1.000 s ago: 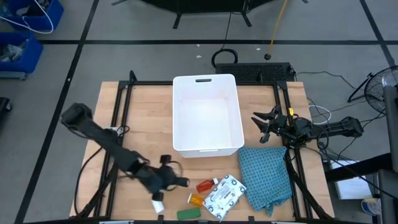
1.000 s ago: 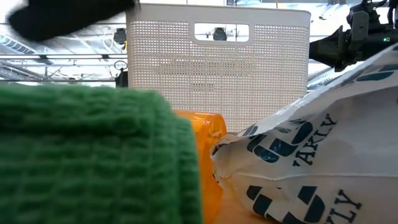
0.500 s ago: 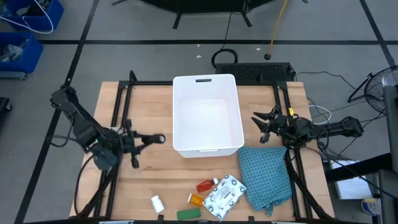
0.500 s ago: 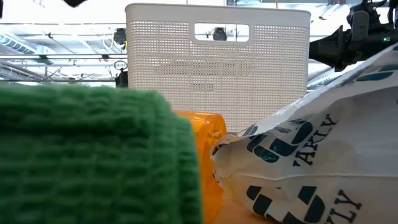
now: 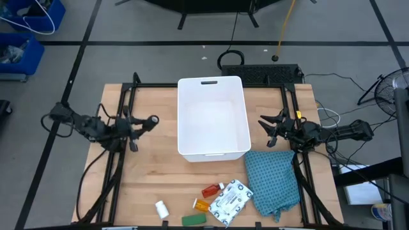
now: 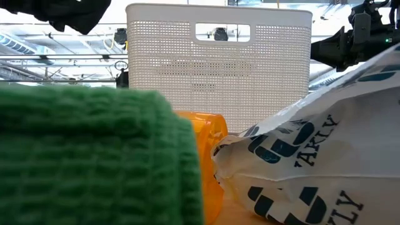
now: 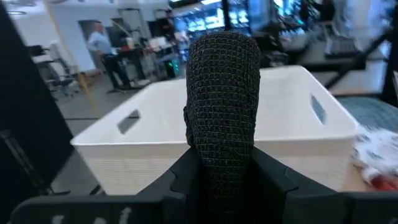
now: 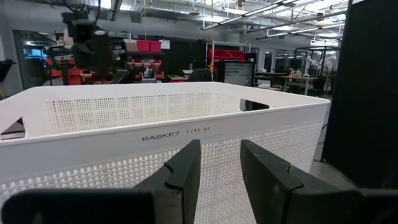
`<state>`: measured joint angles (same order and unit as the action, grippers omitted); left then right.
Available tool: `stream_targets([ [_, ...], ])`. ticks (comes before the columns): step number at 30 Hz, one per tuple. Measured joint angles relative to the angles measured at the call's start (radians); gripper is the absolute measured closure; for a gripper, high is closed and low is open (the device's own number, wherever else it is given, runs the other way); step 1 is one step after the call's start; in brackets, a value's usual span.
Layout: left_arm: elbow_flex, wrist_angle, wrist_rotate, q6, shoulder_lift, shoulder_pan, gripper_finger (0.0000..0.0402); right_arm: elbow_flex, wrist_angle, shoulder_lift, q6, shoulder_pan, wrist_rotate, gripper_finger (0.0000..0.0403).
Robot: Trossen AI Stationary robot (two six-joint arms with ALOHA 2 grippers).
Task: Pick & place medical supplies in basket/bin
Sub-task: Put the black bandage into the white bin
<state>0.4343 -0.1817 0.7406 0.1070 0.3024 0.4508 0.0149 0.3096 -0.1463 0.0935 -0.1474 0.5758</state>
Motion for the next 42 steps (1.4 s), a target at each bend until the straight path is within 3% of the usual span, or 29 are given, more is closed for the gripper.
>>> stream_targets([
  [4,0.043,0.015,-0.016,-0.023,0.037,-0.111,0.0314,0.000,0.000,0.000,0.001,0.000,0.000,0.0296],
  [9,0.203,0.016,-0.057,0.045,0.232,-0.254,0.0328,0.000,0.000,0.000,0.002,0.000,0.000,0.0296],
  [15,0.496,0.014,-0.350,0.077,0.633,-0.458,0.0326,0.000,0.000,0.000,0.007,0.000,0.000,0.0297],
  [20,0.795,-0.106,-0.527,0.072,1.010,-0.599,0.0327,0.000,0.000,0.000,0.026,0.000,0.000,0.0297],
  [28,1.208,-0.315,-0.715,0.055,1.495,-0.665,0.0322,0.000,-0.002,0.000,0.031,0.000,0.000,0.0298],
  [34,1.270,-0.365,-0.793,0.023,1.668,-0.665,0.0318,0.000,-0.029,0.000,0.022,0.000,0.000,0.0298],
  [42,1.250,-0.368,-0.785,-0.013,1.796,-0.664,0.0315,0.000,-0.035,0.000,-0.006,0.000,0.000,0.0298],
])
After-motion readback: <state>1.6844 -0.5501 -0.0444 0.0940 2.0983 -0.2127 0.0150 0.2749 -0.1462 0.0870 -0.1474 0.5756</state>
